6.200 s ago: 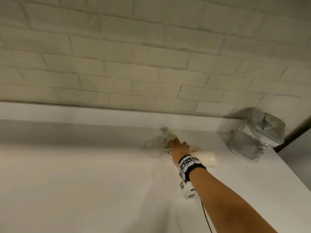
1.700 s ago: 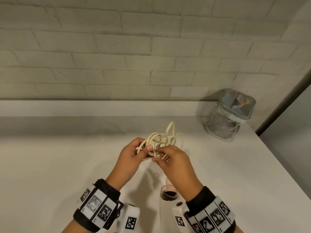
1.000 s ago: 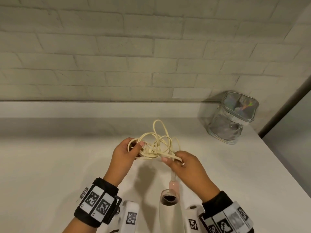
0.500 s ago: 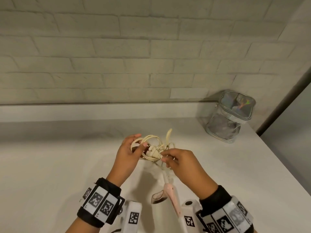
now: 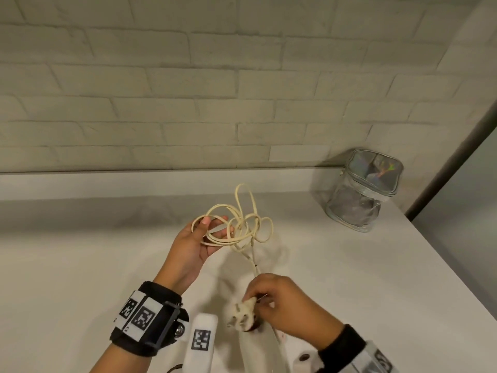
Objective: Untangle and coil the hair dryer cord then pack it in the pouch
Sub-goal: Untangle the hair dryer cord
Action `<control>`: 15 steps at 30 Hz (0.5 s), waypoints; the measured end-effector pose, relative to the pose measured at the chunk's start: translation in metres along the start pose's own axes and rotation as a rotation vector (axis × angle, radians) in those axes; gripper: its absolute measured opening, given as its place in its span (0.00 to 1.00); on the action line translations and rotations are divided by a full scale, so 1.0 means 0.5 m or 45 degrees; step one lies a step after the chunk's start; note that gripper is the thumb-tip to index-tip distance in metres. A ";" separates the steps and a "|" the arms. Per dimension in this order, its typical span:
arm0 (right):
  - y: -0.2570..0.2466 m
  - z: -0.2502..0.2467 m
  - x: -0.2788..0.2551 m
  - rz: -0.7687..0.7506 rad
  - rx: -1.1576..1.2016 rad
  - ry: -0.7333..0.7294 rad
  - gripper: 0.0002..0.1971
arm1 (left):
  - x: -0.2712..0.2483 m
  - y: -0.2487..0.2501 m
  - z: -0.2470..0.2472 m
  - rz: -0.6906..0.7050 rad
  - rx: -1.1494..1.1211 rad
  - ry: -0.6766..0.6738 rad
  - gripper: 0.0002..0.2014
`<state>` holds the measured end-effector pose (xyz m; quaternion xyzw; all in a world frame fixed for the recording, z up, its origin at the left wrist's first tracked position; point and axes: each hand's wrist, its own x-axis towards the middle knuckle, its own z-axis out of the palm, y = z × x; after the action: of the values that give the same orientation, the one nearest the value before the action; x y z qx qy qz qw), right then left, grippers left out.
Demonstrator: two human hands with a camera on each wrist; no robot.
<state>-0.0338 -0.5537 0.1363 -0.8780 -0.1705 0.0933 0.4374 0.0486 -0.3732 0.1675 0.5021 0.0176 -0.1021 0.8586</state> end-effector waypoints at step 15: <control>-0.100 -0.148 -0.047 -0.312 -0.241 0.666 0.11 | -0.047 0.036 0.038 0.006 0.195 -0.185 0.11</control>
<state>-0.0431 -0.5893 0.2211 -0.8820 -0.1647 -0.2059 0.3906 0.0277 -0.3771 0.1955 0.5575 -0.0537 -0.1374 0.8169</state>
